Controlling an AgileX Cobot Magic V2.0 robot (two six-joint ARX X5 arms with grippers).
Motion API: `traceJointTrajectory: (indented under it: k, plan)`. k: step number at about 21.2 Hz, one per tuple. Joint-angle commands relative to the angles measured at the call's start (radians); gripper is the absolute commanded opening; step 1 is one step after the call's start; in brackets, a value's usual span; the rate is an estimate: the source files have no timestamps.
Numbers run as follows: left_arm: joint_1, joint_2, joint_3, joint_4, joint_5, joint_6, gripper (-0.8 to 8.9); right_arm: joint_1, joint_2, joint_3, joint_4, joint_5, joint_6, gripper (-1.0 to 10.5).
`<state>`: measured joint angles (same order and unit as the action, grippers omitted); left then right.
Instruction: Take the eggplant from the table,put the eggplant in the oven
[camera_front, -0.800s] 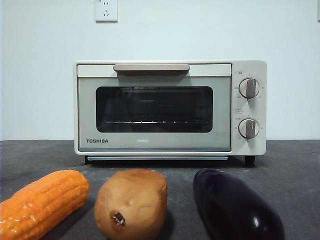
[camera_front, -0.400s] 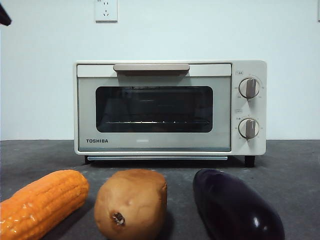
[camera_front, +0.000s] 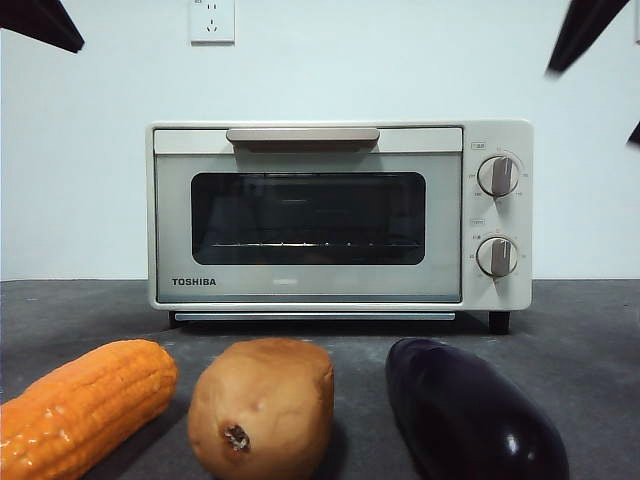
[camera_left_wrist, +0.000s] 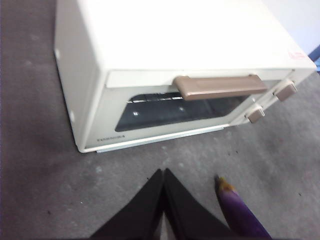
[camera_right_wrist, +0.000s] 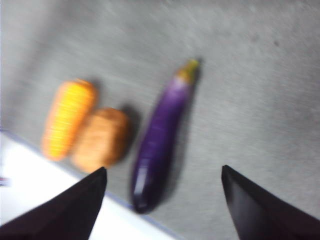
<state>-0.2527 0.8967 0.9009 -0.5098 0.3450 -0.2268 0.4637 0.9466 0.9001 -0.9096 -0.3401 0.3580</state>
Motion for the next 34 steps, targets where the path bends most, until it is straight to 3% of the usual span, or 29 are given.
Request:
traceJointTrajectory:
  k: [1, 4, 7, 15, 21, 23, 26, 30, 34]
  plan:
    - [-0.018, 0.014, 0.024, 0.007, 0.004, 0.010, 0.04, 0.138, 0.090, 0.014, 0.045, 0.112, 0.082, 4.0]
    - [-0.035, 0.018, 0.024, 0.008, 0.004, 0.010, 0.04, 0.277, 0.238, 0.015, 0.153, 0.183, 0.142, 4.0]
    - [-0.038, 0.018, 0.024, 0.003, 0.004, 0.009, 0.04, 0.347, 0.401, 0.016, 0.214, 0.286, 0.190, 4.0]
    - [-0.038, 0.018, 0.024, 0.001, 0.004, 0.010, 0.04, 0.368, 0.647, 0.016, 0.323, 0.288, 0.212, 3.9]
    - [-0.038, 0.019, 0.024, 0.002, 0.003, 0.009, 0.04, 0.385, 0.639, 0.025, 0.272, 0.285, 0.244, 1.3]
    - [-0.042, 0.024, 0.024, 0.005, 0.003, 0.010, 0.04, 0.386, 0.610, 0.053, 0.165, 0.286, 0.194, 1.3]
    - [-0.089, 0.087, 0.048, 0.006, 0.004, 0.027, 0.04, 0.386, 0.505, 0.097, -0.035, 0.297, 0.043, 1.3]
    - [-0.169, 0.275, 0.204, -0.062, 0.003, 0.085, 0.04, 0.386, 0.290, 0.097, -0.142, 0.335, -0.098, 1.3]
    - [-0.210, 0.472, 0.401, -0.097, -0.037, 0.145, 0.04, 0.386, 0.119, 0.097, -0.141, 0.460, -0.124, 1.3]
